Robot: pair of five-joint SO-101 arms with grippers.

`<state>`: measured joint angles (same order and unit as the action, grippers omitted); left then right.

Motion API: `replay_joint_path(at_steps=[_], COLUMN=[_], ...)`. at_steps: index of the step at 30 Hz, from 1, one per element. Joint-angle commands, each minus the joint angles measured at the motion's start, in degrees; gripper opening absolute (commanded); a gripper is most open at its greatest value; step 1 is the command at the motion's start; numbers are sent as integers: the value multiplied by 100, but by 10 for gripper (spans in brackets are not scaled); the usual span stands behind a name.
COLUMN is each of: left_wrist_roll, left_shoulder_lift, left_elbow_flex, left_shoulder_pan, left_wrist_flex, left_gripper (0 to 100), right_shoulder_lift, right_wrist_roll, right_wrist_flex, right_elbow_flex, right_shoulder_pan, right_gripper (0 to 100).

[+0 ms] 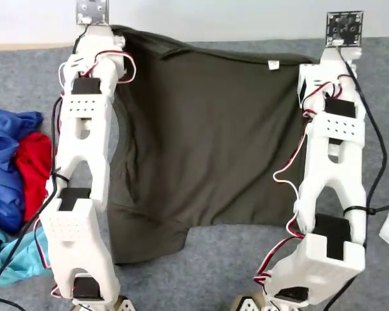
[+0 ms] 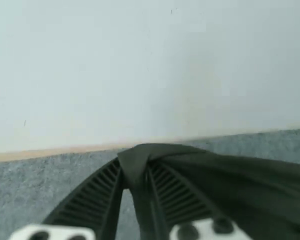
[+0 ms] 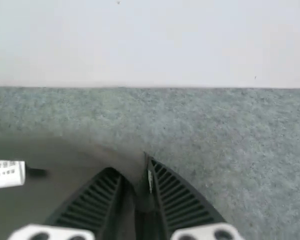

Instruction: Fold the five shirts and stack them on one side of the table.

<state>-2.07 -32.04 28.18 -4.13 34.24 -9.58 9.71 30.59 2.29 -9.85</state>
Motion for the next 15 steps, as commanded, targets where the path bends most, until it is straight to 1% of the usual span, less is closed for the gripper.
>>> replay_joint_path(at_steps=[1, 5, 10, 15], left_wrist_roll=[378, 563, 835, 1371], left_shoulder_lift=[105, 105, 105, 105], left_elbow_flex=[286, 286, 286, 295], left_shoulder_pan=[-141, -193, -246, -255], left_wrist_flex=[835, 1618, 2655, 3771], left_gripper=[2, 2, 3, 3], right_shoulder_lift=[66, 66, 75, 75], right_wrist_roll=[0, 255, 255, 273], right_wrist_flex=[286, 743, 1429, 2185], right_elbow_flex=[352, 352, 352, 352], right_shoulder_pan=[-4, -4, -31, -66], right_gripper=[8, 8, 8, 8])
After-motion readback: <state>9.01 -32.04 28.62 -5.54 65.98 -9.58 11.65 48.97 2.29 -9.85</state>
